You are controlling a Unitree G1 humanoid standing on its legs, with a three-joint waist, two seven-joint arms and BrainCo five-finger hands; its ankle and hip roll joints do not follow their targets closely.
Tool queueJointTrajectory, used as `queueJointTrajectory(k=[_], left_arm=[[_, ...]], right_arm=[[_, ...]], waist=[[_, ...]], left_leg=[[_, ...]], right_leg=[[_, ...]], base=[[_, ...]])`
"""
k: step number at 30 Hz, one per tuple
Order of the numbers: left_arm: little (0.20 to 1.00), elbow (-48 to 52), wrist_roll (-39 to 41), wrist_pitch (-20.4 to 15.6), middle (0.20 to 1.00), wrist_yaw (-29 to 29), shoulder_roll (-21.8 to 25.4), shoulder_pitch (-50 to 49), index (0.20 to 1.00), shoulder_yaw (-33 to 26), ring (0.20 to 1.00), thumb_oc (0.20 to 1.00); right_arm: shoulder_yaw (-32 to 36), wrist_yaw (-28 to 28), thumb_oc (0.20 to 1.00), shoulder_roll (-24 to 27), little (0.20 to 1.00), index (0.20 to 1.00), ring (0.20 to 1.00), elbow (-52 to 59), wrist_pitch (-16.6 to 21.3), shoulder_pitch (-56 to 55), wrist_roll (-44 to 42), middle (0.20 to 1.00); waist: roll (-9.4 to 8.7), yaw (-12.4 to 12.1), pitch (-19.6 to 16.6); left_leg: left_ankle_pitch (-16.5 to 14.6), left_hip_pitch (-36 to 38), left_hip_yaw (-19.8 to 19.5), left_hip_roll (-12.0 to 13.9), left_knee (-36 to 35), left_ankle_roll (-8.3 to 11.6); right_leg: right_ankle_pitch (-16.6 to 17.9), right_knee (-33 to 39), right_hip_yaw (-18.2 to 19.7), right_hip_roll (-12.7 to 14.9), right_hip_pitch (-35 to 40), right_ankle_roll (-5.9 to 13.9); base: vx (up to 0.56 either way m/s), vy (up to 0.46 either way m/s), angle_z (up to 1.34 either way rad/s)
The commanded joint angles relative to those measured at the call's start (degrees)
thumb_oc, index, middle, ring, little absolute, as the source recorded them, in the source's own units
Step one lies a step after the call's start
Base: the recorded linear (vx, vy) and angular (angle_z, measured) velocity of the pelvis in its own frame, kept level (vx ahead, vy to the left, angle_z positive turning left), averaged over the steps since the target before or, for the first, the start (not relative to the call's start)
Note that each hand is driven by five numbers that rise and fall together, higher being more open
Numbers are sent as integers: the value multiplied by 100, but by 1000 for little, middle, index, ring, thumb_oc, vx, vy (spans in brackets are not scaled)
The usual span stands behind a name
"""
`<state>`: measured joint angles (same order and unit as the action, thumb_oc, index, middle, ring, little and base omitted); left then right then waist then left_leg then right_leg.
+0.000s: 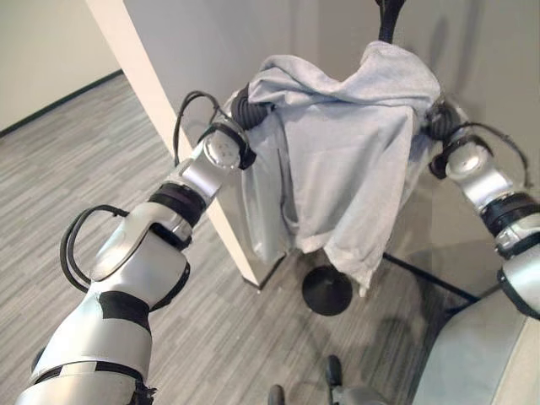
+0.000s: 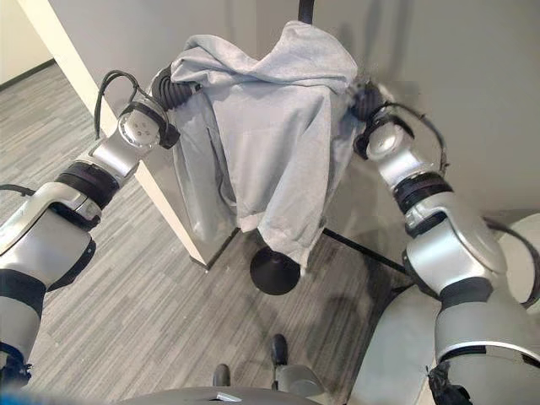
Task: Hang the clothes on the sofa on the clothes rack.
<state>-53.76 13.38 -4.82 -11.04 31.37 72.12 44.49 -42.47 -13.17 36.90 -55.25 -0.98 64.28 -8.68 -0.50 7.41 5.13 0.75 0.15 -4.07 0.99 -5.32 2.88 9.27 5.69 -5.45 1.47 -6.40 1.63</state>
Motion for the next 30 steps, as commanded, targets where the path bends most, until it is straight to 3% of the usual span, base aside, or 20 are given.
queueJointTrajectory(k=[1, 10, 11, 12, 13, 14, 15, 21, 22, 30], left_arm=[[200, -254, 19, -164, 200, -300, 92, 699, 200, -41, 200, 200], [206, -35, -101, -195, 206, -362, 18, 612, 206, -159, 206, 206], [285, -36, -101, -196, 285, -362, 17, 611, 285, -157, 285, 285], [451, -23, -96, -201, 451, -371, 20, 638, 451, -153, 451, 451], [479, -22, -85, -205, 479, -369, 21, 653, 479, -157, 479, 479], [843, -8, -80, -214, 843, -374, 20, 661, 843, -161, 843, 843], [1000, 16, -82, -217, 1000, -380, 24, 663, 1000, -164, 1000, 1000], [1000, 87, -35, -240, 1000, -380, 39, 674, 1000, -222, 1000, 1000], [1000, 128, -35, -230, 1000, -374, 43, 609, 1000, -269, 1000, 1000], [1000, 446, -10, -212, 1000, -431, 62, 68, 1000, -603, 1000, 1000]], right_arm=[[112, -75, 200, 344, 200, 200, 200, -235, 126, 383, 369, 200], [408, -11, 200, -175, 200, 200, 200, -124, 164, -617, 599, 200], [410, -12, 200, -175, 200, 200, 200, -123, 164, -620, 600, 200], [422, 1, 200, -241, 200, 200, 200, -129, 166, -716, 609, 200], [461, 7, 200, -291, 200, 200, 200, -110, 178, -787, 605, 200], [478, 16, 200, -334, 200, 200, 200, -91, 183, -865, 613, 200], [511, 15, 200, -381, 200, 200, 200, -60, 189, -977, 617, 200], [667, 4, 200, -460, 200, 200, 200, 201, 230, -1353, 664, 200], [775, -38, 1000, -458, 1000, 1000, 1000, 307, 250, -1442, 652, 1000], [1301, -334, 1000, -331, 1000, 1000, 1000, 1014, 386, -1626, 445, 1000]], waist=[[106, -201, 88], [182, -177, 109], [181, -178, 108], [192, -176, 108], [199, -176, 107], [202, -177, 102], [207, -181, 92], [224, -172, 61], [226, -170, 47], [209, -147, 56]], left_leg=[[-240, 111, 227, 281, 32, 290], [-279, 171, 241, 273, 32, 248], [-280, 172, 241, 273, 32, 248], [-282, 178, 238, 278, 32, 248], [-281, 178, 240, 279, 32, 248], [-284, 181, 242, 280, 32, 246], [-288, 187, 247, 283, 32, 244], [-310, 241, 263, 297, 32, 245], [-314, 256, 262, 301, 32, 246], [-331, 284, 289, 324, 32, 245]], right_leg=[[-699, -86, 16, 540, 318, 1027], [-725, -78, 46, 545, 364, 1014], [-725, -78, 46, 545, 364, 1014], [-733, -77, 51, 544, 373, 1012], [-735, -76, 50, 545, 381, 1014], [-739, -74, 50, 547, 391, 1014], [-743, -71, 49, 546, 398, 1014], [-759, -69, 45, 554, 453, 1023], [-758, -69, 37, 553, 467, 1024], [-767, -74, 42, 571, 481, 1030]], base=[[0, 0, 0], [0, 0, 0], [0, 0, 0], [0, 0, 0], [0, 0, 0], [0, 0, 0], [0, 0, 0], [0, 0, 0], [0, 0, 0], [0, 0, 0]])
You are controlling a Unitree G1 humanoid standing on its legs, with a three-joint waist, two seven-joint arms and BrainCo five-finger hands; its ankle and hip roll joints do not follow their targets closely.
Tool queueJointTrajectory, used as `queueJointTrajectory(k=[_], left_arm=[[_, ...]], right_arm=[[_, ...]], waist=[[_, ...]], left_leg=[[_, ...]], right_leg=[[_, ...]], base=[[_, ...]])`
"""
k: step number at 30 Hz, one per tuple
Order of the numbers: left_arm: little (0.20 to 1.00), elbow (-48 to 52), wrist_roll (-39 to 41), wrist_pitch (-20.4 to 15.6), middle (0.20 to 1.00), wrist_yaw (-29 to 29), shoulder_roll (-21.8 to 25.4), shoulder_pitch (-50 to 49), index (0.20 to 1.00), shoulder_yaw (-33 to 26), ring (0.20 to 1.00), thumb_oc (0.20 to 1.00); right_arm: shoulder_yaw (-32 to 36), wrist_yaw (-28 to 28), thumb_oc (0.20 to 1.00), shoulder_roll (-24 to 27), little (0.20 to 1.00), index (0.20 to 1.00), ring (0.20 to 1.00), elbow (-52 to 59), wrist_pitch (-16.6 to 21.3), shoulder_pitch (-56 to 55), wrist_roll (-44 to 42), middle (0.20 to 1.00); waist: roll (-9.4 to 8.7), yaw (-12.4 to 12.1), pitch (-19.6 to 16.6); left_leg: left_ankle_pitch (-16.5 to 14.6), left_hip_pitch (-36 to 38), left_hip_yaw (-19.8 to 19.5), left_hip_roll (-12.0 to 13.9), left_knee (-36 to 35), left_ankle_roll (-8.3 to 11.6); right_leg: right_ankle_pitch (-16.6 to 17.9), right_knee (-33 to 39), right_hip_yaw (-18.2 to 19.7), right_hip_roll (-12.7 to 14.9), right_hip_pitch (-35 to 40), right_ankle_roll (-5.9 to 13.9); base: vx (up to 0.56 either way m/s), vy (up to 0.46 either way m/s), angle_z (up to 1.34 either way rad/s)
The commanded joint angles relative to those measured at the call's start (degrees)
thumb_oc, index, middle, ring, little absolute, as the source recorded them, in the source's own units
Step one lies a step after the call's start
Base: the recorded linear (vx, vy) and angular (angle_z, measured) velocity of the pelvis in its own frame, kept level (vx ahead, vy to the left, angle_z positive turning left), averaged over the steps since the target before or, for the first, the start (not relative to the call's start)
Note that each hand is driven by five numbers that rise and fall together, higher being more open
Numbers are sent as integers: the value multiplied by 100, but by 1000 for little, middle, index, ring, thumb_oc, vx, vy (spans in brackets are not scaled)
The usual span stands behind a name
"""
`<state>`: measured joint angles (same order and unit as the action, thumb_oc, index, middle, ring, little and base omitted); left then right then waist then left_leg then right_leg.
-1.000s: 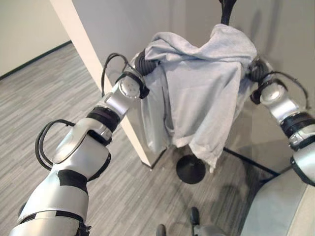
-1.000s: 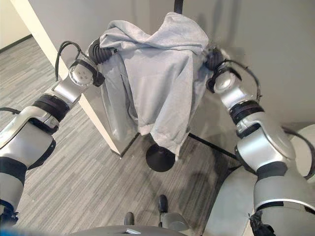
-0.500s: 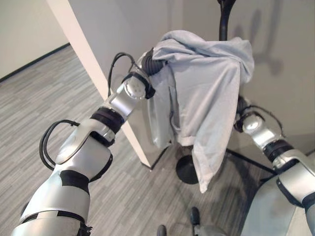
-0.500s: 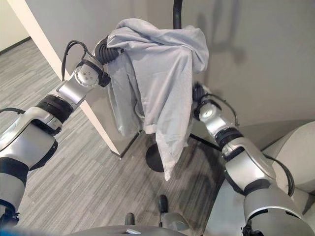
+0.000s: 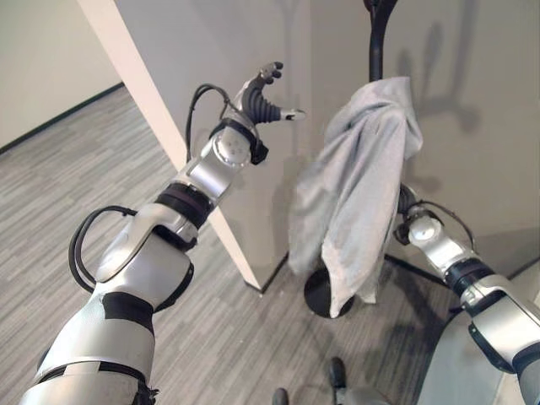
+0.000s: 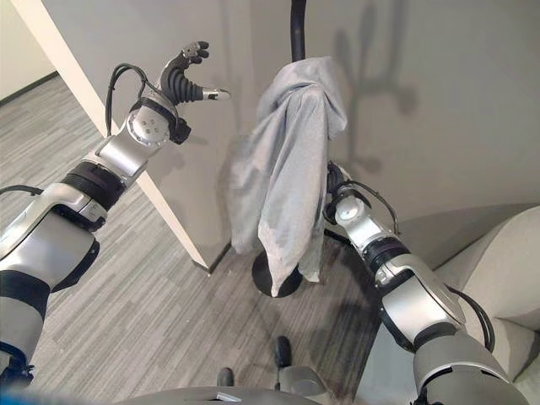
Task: Hang the clothes on the sofa on the clothes rack.
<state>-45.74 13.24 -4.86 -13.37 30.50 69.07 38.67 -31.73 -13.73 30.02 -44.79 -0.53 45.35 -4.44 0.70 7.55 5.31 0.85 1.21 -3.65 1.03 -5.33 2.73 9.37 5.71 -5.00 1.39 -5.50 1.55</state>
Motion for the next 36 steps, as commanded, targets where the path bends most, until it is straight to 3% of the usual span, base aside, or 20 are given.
queueJointTrajectory(k=[1, 4, 8, 13, 18, 21, 25, 29, 31, 35, 36], left_arm=[[1000, -208, 0, -202, 1000, -205, 204, 141, 1000, -165, 1000, 1000], [1000, -101, -2, -199, 1000, -208, 227, -64, 1000, -304, 1000, 1000], [1000, 397, -65, -240, 1000, -189, 497, -969, 1000, -901, 1000, 1000], [1000, 1034, -167, -328, 1000, -114, 633, -2122, 1000, -1647, 1000, 1000], [1000, 1736, -245, -371, 1000, -23, 756, -3276, 1000, -2322, 1000, 1000], [1000, 2265, -212, -398, 1000, 86, 579, -4596, 1000, -3030, 1000, 1000], [1000, 2490, -248, -376, 1000, 344, 302, -5676, 1000, -3447, 1000, 1000], [1000, 1725, -635, -339, 1000, 716, -193, -6853, 1000, -3524, 1000, 1000], [1000, 1546, -676, -353, 1000, 726, -249, -6955, 1000, -3510, 1000, 1000], [1000, 150, -982, -315, 1000, 841, -759, -7160, 1000, -3182, 1000, 1000], [1000, 142, -982, -320, 1000, 840, -761, -7153, 1000, -3182, 1000, 1000]], right_arm=[[438, -369, 1000, 477, 1000, 1000, 1000, 303, 369, 169, 3, 1000], [683, -465, 1000, 563, 1000, 1000, 1000, 657, 425, 44, -41, 1000], [1786, -657, 1000, 1020, 1000, 1000, 1000, 1971, 617, -856, 51, 1000], [3105, -706, 1000, 1164, 1000, 1000, 1000, 3014, 836, -2286, 319, 1000], [3785, -600, 1000, 1102, 1000, 1000, 1000, 3509, 809, -3283, 686, 1000], [4220, -385, 1000, 596, 1000, 1000, 1000, 3699, 921, -4157, 389, 1000], [4139, -15, 1000, 217, 1000, 1000, 1000, 3480, 900, -4783, 293, 1000], [3330, 688, 1000, -261, 1000, 1000, 1000, 1943, 889, -5221, -35, 1000], [3153, 801, 1000, -301, 1000, 1000, 1000, 1653, 912, -5203, -122, 1000], [2346, 1269, 1000, -746, 1000, 1000, 1000, -331, 786, -5169, -148, 1000], [2344, 1269, 1000, -747, 1000, 1000, 1000, -340, 792, -5162, -149, 1000]], waist=[[76, -146, 37], [67, -136, 36], [19, -100, 10], [-56, -82, -24], [-87, -105, -53], [-123, -137, -52], [-124, -153, -75], [-145, -201, -21], [-152, -203, -24], [-179, -246, -3], [-179, -244, -2]], left_leg=[[-352, 183, 266, 314, 33, 260], [-364, 197, 284, 317, 33, 259], [-422, 265, 316, 340, 33, 258], [-415, 268, 327, 349, 33, 249], [-437, 271, 330, 357, 33, 240], [-460, 289, 353, 350, 33, 215], [-524, 351, 377, 371, 33, 201], [-521, 358, 372, 351, 78, 174], [-519, 337, 372, 342, 88, 173], [-526, 234, 351, 284, 187, 133], [-528, 231, 350, 284, 189, 133]], right_leg=[[-777, -78, 1, 579, 391, 1038], [-784, -78, -9, 582, 400, 1040], [-807, -80, -28, 585, 464, 1042], [-791, -75, -67, 608, 500, 1024], [-799, -71, -80, 610, 506, 1013], [-809, -71, -86, 615, 519, 986], [-861, -71, -80, 603, 575, 969], [-845, -89, -61, 617, 594, 947], [-837, -96, -53, 624, 578, 947], [-832, -135, -56, 652, 535, 949], [-832, -135, -57, 653, 534, 949]], base=[[0, 0, 0], [0, 0, 0], [0, 0, 0], [6, -2, 0], [-1, -2, -1], [0, 0, 0], [38, 7, 0], [2, 19, 0], [0, 0, 0], [-19, 37, 2], [-26, 36, 1]])
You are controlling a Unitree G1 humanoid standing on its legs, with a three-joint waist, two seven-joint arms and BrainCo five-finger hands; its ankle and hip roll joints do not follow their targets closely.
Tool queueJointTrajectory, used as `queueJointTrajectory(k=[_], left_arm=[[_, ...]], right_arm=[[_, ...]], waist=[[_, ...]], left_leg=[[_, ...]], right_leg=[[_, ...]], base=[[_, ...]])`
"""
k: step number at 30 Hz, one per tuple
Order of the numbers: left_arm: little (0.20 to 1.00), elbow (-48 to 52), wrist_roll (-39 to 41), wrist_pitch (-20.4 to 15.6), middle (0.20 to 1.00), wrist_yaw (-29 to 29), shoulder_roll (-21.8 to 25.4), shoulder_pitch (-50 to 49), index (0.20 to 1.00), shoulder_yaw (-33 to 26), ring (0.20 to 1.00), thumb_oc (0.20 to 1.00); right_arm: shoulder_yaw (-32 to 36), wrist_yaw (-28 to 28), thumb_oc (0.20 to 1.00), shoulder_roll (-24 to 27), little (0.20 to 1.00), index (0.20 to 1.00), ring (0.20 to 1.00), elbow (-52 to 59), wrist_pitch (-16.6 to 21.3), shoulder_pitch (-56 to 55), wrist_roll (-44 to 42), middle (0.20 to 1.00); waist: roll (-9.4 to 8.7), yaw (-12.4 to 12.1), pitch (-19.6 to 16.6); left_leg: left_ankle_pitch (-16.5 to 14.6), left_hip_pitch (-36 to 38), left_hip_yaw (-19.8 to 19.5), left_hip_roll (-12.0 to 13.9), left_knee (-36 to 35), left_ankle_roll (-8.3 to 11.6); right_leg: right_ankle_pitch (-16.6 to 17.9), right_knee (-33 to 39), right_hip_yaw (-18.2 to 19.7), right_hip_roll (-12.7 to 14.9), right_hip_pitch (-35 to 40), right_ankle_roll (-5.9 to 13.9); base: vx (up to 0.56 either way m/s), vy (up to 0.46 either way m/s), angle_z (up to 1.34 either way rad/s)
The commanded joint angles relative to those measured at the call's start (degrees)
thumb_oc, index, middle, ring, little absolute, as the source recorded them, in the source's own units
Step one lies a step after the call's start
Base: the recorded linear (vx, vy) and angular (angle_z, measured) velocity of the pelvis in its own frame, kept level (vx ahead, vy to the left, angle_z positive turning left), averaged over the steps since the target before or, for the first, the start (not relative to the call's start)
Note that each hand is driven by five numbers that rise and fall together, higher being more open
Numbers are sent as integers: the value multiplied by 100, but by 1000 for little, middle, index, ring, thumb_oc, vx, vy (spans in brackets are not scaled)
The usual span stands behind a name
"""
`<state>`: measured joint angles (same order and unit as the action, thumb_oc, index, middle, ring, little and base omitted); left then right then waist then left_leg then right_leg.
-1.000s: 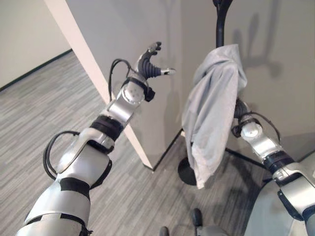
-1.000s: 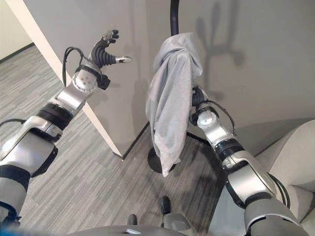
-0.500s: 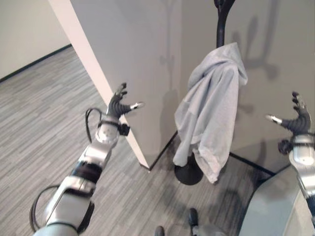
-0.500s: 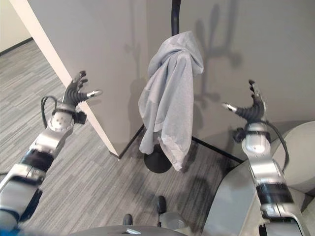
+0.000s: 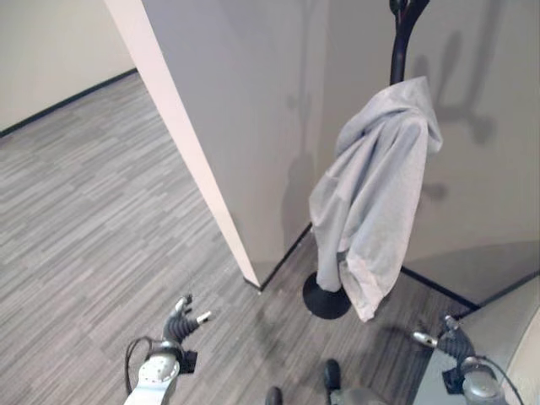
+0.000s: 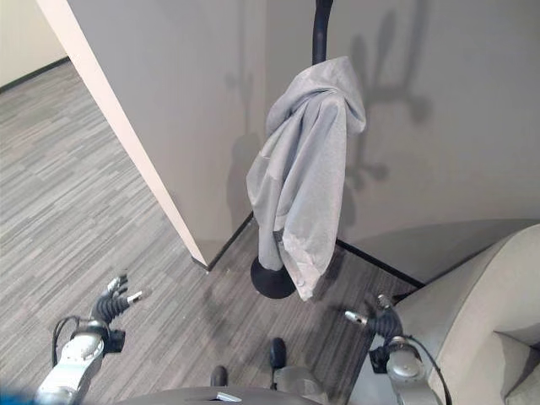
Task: Hang the clothes on the sofa on the clothes rack.
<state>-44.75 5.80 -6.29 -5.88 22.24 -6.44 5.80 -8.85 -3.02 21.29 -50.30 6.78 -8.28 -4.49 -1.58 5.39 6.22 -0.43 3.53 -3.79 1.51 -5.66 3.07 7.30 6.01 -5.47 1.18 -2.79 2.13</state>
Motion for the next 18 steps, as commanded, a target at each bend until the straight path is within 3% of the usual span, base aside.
queueJointTrajectory(k=[1, 3, 6, 18], left_arm=[[1000, -348, -247, -155, 1000, 71, -38, 435, 1000, 152, 1000, 1000], [1000, -1725, 20, -79, 1000, 139, -522, 626, 1000, 141, 1000, 1000], [1000, -2554, 204, 25, 1000, 208, -826, 732, 1000, 6, 1000, 1000], [1000, -2797, 215, 101, 1000, 496, -876, 706, 1000, 93, 1000, 1000]], right_arm=[[-17, 215, 1000, 33, 1000, 1000, 1000, -99, 20, 248, -169, 1000], [-152, 261, 1000, -365, 1000, 1000, 1000, -1155, -67, 410, -348, 1000], [-112, 245, 1000, -636, 1000, 1000, 1000, -1841, -162, 496, -513, 1000], [-333, 357, 1000, -692, 1000, 1000, 1000, -2137, -309, 590, -322, 1000]], waist=[[49, -33, -99], [40, -56, -134], [31, -84, -215], [-4, -249, -465]], left_leg=[[-403, -13, 372, 228, 233, 96], [-422, -49, 350, 192, 271, 84], [-457, -5, 356, 172, 265, 73], [-536, 120, 381, 151, 291, 54]], right_leg=[[-625, -165, -12, 681, 256, 892], [-637, -188, -28, 702, 234, 885], [-649, -172, -53, 713, 285, 876], [-639, -155, -202, 752, 433, 867]], base=[[0, 0, 0], [-12, 32, 3], [24, 17, 2], [21, 11, 6]])
